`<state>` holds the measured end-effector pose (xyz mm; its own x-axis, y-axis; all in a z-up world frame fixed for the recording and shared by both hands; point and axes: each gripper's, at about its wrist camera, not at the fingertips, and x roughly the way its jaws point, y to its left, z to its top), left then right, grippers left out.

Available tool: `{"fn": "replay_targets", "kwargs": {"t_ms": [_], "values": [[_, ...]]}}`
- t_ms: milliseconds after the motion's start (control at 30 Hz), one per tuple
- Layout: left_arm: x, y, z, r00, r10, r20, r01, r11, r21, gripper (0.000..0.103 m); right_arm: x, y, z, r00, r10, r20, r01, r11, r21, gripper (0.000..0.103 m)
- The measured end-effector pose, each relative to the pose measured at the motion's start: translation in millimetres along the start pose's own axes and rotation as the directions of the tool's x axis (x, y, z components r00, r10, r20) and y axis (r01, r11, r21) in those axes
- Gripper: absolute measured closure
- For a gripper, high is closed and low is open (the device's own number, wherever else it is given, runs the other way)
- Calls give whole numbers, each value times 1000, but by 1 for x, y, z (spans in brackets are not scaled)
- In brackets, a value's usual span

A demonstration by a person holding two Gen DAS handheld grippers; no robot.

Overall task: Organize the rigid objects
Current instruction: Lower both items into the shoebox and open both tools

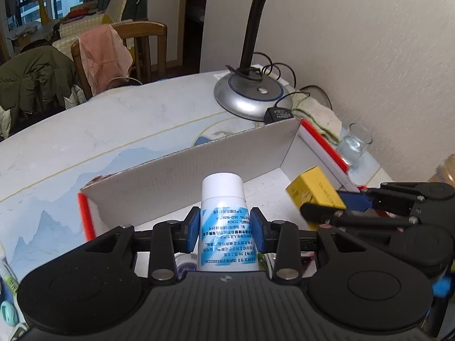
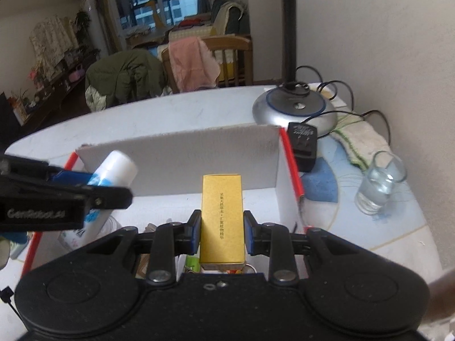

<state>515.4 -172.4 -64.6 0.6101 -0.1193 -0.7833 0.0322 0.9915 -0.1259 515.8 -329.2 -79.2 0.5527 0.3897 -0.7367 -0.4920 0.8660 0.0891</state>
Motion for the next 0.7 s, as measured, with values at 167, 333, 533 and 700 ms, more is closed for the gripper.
{"fn": "replay_targets", "kwargs": {"t_ms": [167, 333, 533, 700], "values": [[22, -3, 9, 1000, -3, -30, 3, 1000, 4, 66, 16, 4, -4, 999, 11, -49, -13, 999, -39, 75], [46, -7, 12, 997, -5, -79, 7, 1000, 30, 66, 27, 5, -10, 994, 19, -107, -25, 998, -61, 75], [66, -8, 8, 990, 0, -140, 6, 999, 39, 66, 30, 4, -15, 989, 34, -145, -42, 998, -54, 74], [71, -5, 6, 988, 2, -156, 2, 1000, 27, 67, 25, 5, -15, 991, 41, -131, -48, 998, -51, 71]]}}
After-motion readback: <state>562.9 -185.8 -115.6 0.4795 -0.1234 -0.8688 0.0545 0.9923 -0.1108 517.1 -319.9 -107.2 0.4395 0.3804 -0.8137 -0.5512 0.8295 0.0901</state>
